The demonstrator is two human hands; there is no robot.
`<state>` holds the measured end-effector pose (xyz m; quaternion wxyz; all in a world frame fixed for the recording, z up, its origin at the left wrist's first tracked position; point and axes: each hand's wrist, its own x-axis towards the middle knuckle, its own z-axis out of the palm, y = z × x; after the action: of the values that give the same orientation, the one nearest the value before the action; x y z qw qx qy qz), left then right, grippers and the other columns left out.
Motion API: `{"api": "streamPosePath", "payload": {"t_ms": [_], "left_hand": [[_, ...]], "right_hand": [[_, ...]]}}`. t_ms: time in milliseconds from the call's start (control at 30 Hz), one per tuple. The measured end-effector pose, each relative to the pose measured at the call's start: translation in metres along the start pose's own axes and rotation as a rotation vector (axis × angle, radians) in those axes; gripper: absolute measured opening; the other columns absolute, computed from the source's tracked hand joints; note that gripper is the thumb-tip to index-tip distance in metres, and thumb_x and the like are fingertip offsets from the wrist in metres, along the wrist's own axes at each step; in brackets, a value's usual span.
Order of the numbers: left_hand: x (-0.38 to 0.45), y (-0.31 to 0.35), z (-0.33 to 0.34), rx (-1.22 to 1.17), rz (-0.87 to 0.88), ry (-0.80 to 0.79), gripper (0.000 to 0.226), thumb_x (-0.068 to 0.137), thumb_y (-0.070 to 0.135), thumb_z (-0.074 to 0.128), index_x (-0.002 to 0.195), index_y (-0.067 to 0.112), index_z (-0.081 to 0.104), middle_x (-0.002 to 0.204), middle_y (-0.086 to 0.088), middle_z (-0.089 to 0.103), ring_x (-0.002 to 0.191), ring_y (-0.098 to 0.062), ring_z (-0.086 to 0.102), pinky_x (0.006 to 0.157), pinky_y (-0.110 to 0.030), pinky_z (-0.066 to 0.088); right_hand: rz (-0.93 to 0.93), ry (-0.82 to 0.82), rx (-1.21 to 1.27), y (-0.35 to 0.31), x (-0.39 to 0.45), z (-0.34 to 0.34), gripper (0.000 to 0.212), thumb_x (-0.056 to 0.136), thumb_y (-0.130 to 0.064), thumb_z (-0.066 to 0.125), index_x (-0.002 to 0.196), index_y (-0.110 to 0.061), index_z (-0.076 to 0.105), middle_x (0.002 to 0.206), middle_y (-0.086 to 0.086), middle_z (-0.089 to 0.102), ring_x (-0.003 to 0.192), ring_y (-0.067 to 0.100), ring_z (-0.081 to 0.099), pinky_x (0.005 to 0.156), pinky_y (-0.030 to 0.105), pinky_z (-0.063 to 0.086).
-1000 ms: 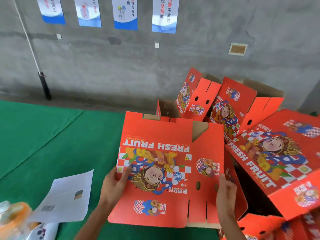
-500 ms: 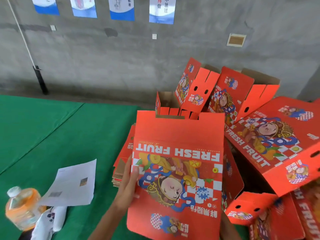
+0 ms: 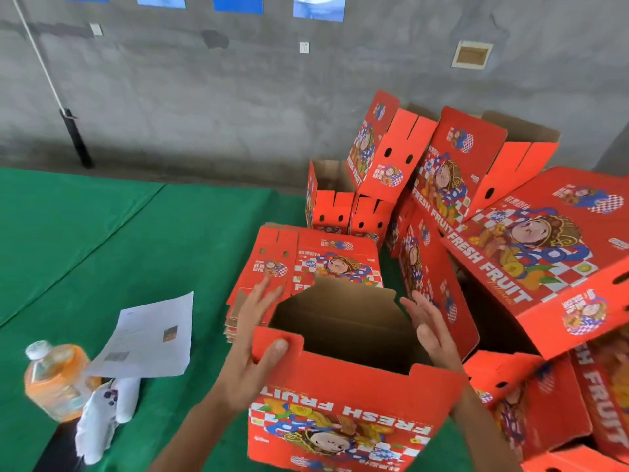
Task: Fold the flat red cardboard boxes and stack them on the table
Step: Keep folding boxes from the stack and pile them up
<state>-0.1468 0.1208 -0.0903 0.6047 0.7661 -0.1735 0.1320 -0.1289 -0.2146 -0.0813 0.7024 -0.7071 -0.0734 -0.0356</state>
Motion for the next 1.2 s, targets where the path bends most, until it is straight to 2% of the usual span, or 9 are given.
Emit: {"api": "streamPosePath", "payload": {"t_ms": [133,233,367,467,567,700,933,1100,1200], "left_hand": [[0.004,0.008,-0.004,0.348,0.176,-0.068,0.078,0.093,0.064,0.064,0.16,0.035,0.035,0.174,0.0,0.006,0.161,-0.028,0.002,0.118,-0.072,0.019],[0.006,0.01,-0.009,0.528,0.248,-0.088,0.062,0.091,0.068,0.063,0.147,0.05,0.045,0.172,0.003,0.019,0.161,-0.029,0.006,0.118,-0.072,0.022],[0.009,0.011,-0.012,0.614,0.041,0.088,0.054,0.079,0.077,0.068,0.116,0.036,0.067,0.168,0.016,0.02,0.151,-0.019,0.029,0.11,-0.049,0.044],[0.018,0.016,-0.006,0.824,-0.012,0.195,0.062,0.074,0.066,0.079,0.12,0.028,0.062,0.158,0.006,0.03,0.137,-0.028,0.041,0.089,-0.05,0.059],[0.023,0.02,0.009,0.902,0.003,0.177,0.072,0.069,0.042,0.092,0.128,0.016,0.061,0.147,-0.005,0.04,0.126,-0.032,0.048,0.083,-0.048,0.061],[0.017,0.021,0.042,0.892,0.169,0.056,0.045,0.086,0.016,0.071,0.129,0.02,0.06,0.135,-0.002,0.045,0.111,-0.03,0.055,0.086,-0.048,0.057],[0.022,0.008,0.04,0.695,0.186,-0.158,0.057,0.089,-0.008,0.061,0.14,0.019,0.063,0.155,0.007,0.048,0.152,-0.023,0.033,0.115,-0.054,0.04],[0.029,0.011,0.04,0.928,-0.022,-0.344,0.063,0.104,0.064,0.013,0.163,0.044,0.011,0.165,0.036,-0.004,0.156,-0.002,-0.017,0.127,-0.054,0.012],[0.032,0.011,0.044,0.98,-0.024,-0.366,0.066,0.103,0.059,-0.003,0.164,0.041,0.014,0.166,0.034,-0.009,0.155,-0.001,-0.02,0.125,-0.054,0.016]], "right_hand": [[-0.062,-0.023,-0.138,-0.002,-0.011,-0.006,0.043,0.099,-0.01,0.065,0.141,-0.014,0.056,0.143,-0.003,0.063,0.136,0.006,0.054,0.108,0.026,0.046],[0.017,-0.088,-0.016,0.005,0.003,-0.026,0.031,0.107,0.011,0.032,0.11,-0.003,0.059,0.094,0.012,0.078,0.09,0.006,0.075,0.082,0.018,0.058],[0.185,0.209,0.335,-0.011,0.003,-0.009,0.044,0.104,0.001,0.025,0.126,-0.004,0.063,0.109,0.015,0.077,0.104,0.021,0.074,0.091,0.035,0.058],[0.085,0.309,0.295,-0.018,-0.007,0.004,0.042,0.103,-0.021,0.047,0.081,-0.027,0.082,0.074,0.0,0.077,0.075,0.014,0.075,0.065,0.02,0.06],[0.02,0.24,0.327,-0.025,-0.008,0.02,0.06,0.093,-0.064,0.053,0.108,-0.008,0.071,0.106,0.018,0.075,0.107,0.026,0.072,0.09,0.029,0.058],[-0.031,0.119,0.205,-0.001,-0.013,0.01,0.044,0.107,-0.042,0.043,0.113,-0.004,0.064,0.143,0.015,0.061,0.136,0.032,0.056,0.119,0.06,0.031],[-0.052,-0.004,0.069,0.011,-0.004,0.0,0.036,0.103,-0.04,0.049,0.106,-0.009,0.066,0.15,0.004,0.057,0.146,0.024,0.046,0.122,0.058,0.022],[0.001,-0.034,-0.048,0.005,-0.001,0.001,0.051,0.105,-0.058,0.044,0.14,-0.026,0.063,0.15,-0.009,0.057,0.144,0.008,0.045,0.117,0.021,0.033],[0.06,-0.076,-0.147,0.0,-0.001,-0.01,0.051,0.1,-0.068,0.046,0.144,-0.044,0.056,0.151,-0.021,0.053,0.145,-0.003,0.04,0.114,0.018,0.032]]}}
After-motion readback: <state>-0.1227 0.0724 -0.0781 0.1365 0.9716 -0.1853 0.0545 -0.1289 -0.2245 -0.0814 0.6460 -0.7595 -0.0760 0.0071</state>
